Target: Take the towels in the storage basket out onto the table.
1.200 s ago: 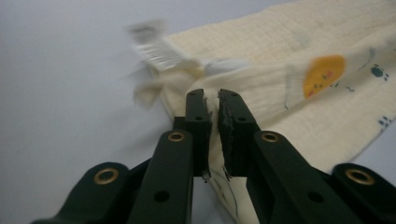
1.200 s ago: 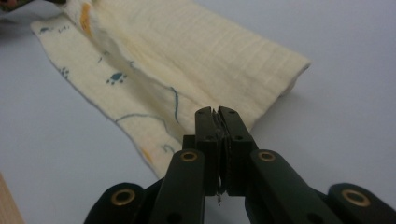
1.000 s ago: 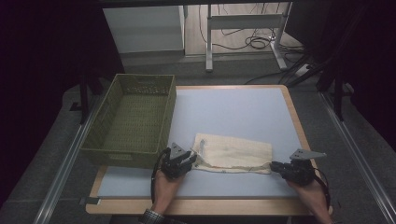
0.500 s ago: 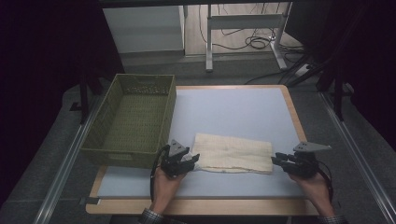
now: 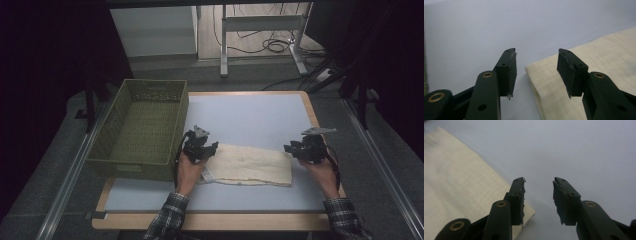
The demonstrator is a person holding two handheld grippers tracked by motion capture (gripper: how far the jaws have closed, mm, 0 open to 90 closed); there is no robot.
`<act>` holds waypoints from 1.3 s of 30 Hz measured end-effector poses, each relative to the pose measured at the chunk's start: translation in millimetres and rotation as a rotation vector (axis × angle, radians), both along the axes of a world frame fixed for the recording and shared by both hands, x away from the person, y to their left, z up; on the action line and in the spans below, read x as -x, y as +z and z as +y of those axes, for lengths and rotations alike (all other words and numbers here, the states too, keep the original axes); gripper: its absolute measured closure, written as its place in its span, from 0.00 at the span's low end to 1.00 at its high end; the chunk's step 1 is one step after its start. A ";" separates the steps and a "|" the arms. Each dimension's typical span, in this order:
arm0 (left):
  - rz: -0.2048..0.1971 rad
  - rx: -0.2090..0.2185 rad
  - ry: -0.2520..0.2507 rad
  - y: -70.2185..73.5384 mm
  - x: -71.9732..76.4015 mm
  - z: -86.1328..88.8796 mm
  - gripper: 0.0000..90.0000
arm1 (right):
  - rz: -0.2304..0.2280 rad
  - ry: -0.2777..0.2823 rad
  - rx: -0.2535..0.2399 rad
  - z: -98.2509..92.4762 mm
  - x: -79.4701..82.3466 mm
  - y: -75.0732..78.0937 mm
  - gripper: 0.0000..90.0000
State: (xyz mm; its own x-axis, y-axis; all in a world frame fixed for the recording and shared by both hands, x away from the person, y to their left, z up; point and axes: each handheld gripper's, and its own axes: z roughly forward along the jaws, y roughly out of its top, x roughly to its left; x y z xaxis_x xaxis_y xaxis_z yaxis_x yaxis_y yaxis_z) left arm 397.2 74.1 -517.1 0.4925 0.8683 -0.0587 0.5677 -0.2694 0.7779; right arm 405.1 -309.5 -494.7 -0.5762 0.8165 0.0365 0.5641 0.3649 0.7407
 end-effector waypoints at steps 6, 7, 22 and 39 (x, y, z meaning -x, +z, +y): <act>0.055 -0.073 0.011 -14.9 -15.1 -1.1 0.52 | 0.040 0.023 0.047 6.9 5.2 -22.6 0.65; 0.069 -0.074 0.009 -18.1 -16.2 -1.0 0.52 | 0.042 0.019 0.045 7.1 7.0 -22.9 0.70; -0.056 -0.009 -0.009 -1.7 -1.8 3.1 0.92 | -0.080 0.035 0.033 19.3 -14.7 19.1 0.95; 0.008 -0.053 0.044 -14.3 -20.7 7.1 0.59 | 0.009 -0.015 0.000 -4.8 13.8 4.6 0.72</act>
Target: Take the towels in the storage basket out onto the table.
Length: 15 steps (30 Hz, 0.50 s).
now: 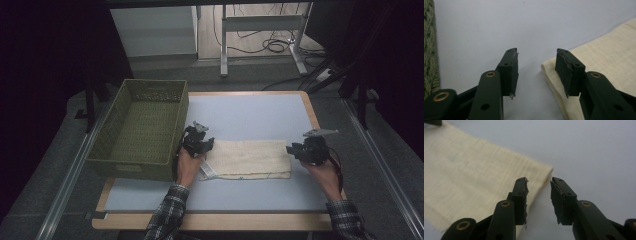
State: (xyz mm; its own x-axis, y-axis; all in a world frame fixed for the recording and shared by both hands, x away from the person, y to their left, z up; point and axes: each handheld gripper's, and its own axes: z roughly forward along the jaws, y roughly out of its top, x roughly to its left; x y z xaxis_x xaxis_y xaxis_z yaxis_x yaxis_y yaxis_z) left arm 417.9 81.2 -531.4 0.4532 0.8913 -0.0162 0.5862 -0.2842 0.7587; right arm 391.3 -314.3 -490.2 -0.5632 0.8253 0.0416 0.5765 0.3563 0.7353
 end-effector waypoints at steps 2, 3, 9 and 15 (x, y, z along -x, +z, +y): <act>0.003 -0.002 0.002 -0.9 0.3 1.9 0.59 | 0.022 0.011 -0.012 0.4 10.7 -6.4 0.69; 0.002 0.000 0.001 -1.0 0.5 2.3 0.59 | 0.028 0.013 -0.013 1.2 17.2 -8.8 0.68; 0.010 -0.007 -0.002 -3.2 -0.8 -1.7 0.58 | 0.037 0.027 0.010 9.3 51.1 -19.0 0.60; 0.033 0.037 -0.026 -8.0 0.5 -2.4 0.71 | 0.015 0.074 0.054 21.1 62.7 -29.5 0.92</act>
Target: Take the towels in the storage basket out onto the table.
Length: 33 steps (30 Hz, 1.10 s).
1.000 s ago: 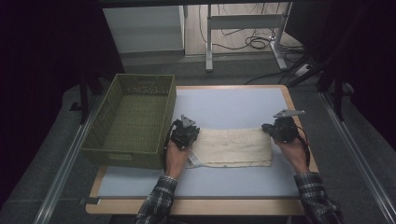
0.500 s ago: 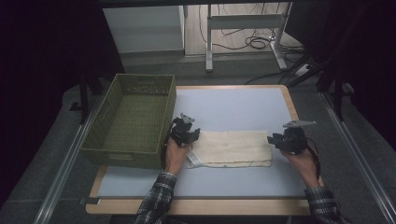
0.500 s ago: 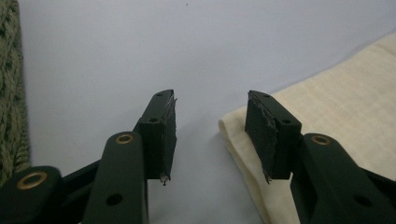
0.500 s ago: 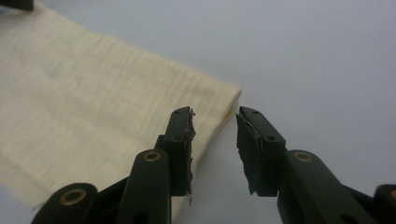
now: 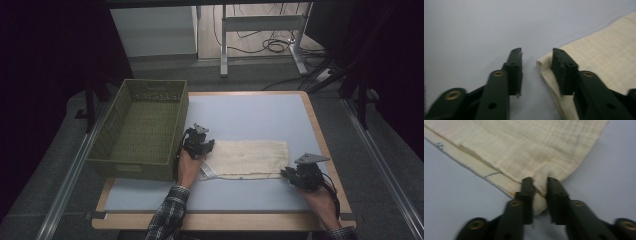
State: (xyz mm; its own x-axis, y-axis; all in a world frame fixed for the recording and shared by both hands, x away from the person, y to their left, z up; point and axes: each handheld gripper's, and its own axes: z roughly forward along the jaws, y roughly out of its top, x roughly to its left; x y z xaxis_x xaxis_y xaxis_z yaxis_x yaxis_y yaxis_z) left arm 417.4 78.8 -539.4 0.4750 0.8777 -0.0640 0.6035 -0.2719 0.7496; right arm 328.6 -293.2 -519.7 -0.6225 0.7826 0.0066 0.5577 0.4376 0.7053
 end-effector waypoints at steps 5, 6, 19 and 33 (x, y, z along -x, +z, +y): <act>0.009 -0.002 -0.037 3.1 7.1 -3.8 0.90 | 0.008 -0.009 0.012 -5.5 -6.3 2.7 0.94; 0.008 0.006 -0.038 3.5 9.0 -4.4 0.91 | 0.007 -0.015 0.012 -9.3 -9.0 3.2 0.94; -0.022 0.001 -0.067 3.6 25.3 -8.1 0.59 | 0.004 -0.036 -0.039 -36.4 -23.5 10.2 0.80; 0.015 -0.003 -0.057 -3.2 14.1 -2.4 0.42 | 0.001 0.052 -0.069 -16.3 -12.0 25.4 0.47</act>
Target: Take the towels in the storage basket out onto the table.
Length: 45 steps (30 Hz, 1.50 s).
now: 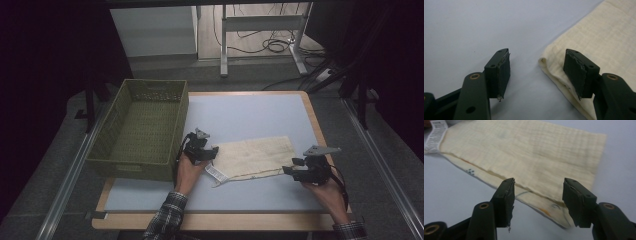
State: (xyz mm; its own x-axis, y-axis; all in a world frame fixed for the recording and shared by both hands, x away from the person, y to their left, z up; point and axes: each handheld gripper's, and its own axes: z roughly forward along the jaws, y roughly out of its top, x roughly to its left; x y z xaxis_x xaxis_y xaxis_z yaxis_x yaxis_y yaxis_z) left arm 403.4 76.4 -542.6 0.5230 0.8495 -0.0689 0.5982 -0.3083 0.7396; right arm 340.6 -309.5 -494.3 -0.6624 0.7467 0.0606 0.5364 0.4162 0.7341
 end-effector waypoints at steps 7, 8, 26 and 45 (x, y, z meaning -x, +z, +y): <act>0.009 0.008 -0.006 -0.3 -2.1 1.7 0.41 | 0.012 0.090 -0.011 34.2 -1.2 -3.5 0.44; 0.009 0.011 -0.006 -0.4 -2.4 1.8 0.41 | 0.015 0.105 -0.009 40.7 -1.2 -4.6 0.44; 0.012 0.013 -0.019 -0.3 -3.4 2.9 0.41 | 0.040 0.321 0.008 155.7 1.4 -23.6 0.48; 0.029 0.004 -0.004 3.0 -9.8 -4.0 0.48 | -0.046 0.373 0.136 216.0 15.6 -35.2 0.84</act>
State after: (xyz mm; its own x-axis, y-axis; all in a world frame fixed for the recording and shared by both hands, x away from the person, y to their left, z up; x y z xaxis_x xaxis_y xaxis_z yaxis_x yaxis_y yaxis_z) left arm 413.2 72.4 -539.6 0.5239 0.8473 -0.0871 0.6182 -0.3078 0.7232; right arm 325.0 -93.5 -529.5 -0.8893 0.4537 -0.0577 0.2983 0.6711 0.6787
